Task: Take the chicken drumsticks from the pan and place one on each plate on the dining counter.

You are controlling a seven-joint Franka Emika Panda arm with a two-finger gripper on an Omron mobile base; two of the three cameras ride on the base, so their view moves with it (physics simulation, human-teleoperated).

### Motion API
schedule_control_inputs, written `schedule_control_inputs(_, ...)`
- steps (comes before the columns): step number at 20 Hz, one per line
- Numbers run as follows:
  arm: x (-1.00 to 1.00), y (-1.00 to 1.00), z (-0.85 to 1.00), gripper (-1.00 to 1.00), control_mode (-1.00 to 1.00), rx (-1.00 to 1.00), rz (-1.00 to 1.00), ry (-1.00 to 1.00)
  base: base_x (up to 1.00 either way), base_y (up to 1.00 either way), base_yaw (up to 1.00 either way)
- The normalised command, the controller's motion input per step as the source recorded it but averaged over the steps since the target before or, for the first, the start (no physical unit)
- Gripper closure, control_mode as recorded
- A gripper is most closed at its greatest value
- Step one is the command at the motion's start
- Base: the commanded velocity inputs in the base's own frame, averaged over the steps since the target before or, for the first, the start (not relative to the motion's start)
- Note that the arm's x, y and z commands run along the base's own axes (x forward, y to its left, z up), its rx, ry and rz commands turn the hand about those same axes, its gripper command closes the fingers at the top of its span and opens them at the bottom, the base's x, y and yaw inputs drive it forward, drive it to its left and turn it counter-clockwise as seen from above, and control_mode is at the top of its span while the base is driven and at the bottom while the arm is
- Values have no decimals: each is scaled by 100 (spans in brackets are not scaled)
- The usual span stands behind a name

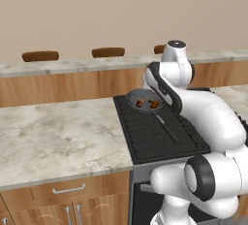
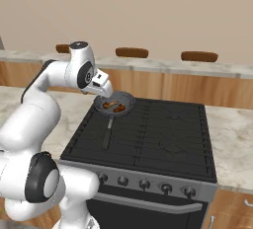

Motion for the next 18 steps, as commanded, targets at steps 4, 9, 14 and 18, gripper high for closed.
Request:
schedule_control_inputs(4,63,0,-40,-100,-100,4,-14,0,0,0,0)
schedule_control_inputs(9,69,0,-34,-100,-100,1,-12,1,0,0,0)
schedule_control_inputs(14,68,0,-35,-100,-100,0,-10,2,0,0,0)
schedule_control_inputs(18,64,0,-37,-100,-100,0,-9,0,0,0,0)
